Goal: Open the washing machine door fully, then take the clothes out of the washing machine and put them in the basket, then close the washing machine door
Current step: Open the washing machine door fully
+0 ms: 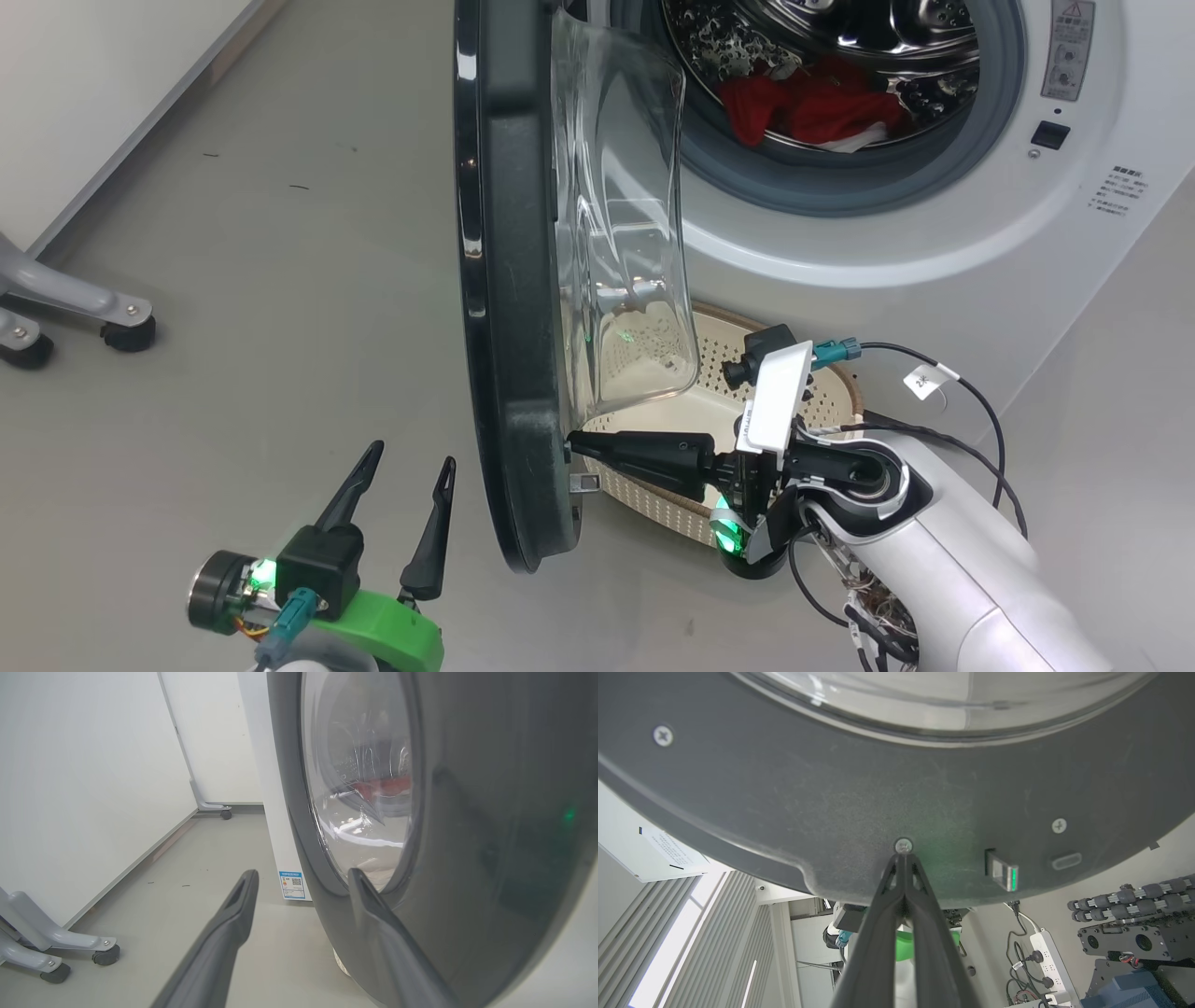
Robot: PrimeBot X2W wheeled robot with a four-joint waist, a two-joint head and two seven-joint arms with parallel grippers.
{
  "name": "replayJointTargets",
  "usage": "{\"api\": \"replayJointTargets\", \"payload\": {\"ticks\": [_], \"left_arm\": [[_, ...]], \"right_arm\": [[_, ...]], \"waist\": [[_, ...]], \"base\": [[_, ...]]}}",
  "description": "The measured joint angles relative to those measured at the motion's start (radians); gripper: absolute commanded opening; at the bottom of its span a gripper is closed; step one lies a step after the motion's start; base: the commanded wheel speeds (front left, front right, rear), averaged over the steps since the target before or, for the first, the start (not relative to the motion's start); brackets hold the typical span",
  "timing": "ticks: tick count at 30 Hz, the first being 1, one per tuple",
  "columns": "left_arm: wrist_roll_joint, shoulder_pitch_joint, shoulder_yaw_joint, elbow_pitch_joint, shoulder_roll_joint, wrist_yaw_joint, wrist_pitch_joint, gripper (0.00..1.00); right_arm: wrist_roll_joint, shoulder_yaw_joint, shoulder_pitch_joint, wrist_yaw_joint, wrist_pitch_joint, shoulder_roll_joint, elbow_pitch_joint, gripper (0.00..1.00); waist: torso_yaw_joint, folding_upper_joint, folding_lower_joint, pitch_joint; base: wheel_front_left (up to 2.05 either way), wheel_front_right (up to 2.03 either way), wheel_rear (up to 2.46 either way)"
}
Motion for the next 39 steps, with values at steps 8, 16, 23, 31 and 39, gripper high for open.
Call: {"api": "replayJointTargets", "payload": {"ticks": [8, 16, 23, 31, 39], "left_arm": [[0.0, 0.0, 0.007, -0.004, 0.0, 0.001, 0.0, 1.0], [0.0, 0.002, 0.008, -0.006, -0.001, 0.001, 0.0, 1.0], [0.0, 0.002, 0.017, -0.007, -0.001, 0.01, 0.0, 1.0], [-0.009, 0.024, 0.027, -0.003, -0.001, 0.019, 0.0, 1.0], [-0.011, 0.028, 0.03, 0.0, -0.002, 0.021, 0.0, 1.0]], "right_arm": [[0.021, 0.02, 0.004, 0.003, -0.058, 0.0, -0.004, 0.0], [0.047, -0.02, 0.041, 0.011, -0.151, 0.004, -0.006, 0.0], [0.045, -0.091, 0.077, 0.018, -0.253, 0.004, -0.008, 0.88], [-0.12, -0.171, 0.126, 0.026, -0.444, -0.011, -0.054, 1.0], [-0.387, -0.192, 0.166, 0.026, -0.658, -0.092, -0.151, 1.0]], "waist": [[0.002, 0.0, 0.0, -0.004], [-0.005, 0.0, 0.0, -0.008], [-0.014, 0.0, 0.0, -0.012], [-0.027, 0.0, 0.0, -0.029], [-0.034, 0.0, 0.0, -0.042]], "base": [[0.0, 0.0, 0.0], [0.0, 0.0, 0.0], [0.0, 0.0, 0.0], [0.0, 0.0, 0.0], [0.0, 0.0, 0.0]]}}
